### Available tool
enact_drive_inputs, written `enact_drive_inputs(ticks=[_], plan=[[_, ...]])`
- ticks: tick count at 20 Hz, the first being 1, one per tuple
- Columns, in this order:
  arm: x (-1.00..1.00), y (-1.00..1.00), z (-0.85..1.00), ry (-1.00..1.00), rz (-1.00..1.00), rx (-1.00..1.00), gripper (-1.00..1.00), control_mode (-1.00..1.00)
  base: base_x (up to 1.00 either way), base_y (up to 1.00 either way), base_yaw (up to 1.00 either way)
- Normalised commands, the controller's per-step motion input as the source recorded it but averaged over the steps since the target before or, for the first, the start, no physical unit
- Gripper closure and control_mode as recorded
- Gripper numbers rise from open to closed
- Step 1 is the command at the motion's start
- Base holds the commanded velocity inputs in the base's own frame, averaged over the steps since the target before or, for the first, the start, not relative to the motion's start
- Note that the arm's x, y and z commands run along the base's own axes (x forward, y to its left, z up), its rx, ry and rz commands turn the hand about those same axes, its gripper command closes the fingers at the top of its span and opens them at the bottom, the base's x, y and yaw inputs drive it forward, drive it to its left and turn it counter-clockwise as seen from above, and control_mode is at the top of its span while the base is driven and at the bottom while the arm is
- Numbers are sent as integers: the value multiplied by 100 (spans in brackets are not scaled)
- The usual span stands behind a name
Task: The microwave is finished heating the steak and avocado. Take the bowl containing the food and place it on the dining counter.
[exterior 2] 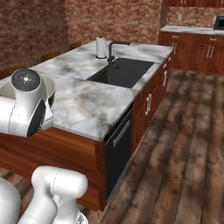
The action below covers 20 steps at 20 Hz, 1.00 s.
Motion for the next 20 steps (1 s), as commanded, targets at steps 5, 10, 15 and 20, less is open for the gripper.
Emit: enact_drive_inputs(ticks=[5, 10, 15, 20], plan=[[0, 0, 0, 0, 0, 0, 100, 100, 0, 100, -7], [0, 0, 0, 0, 0, 0, 100, 100, 0, 100, -11], [0, 0, 0, 0, 0, 0, 100, 100, 9, 100, -17], [0, 0, 0, 0, 0, 0, 100, 100, 41, 100, -30]])
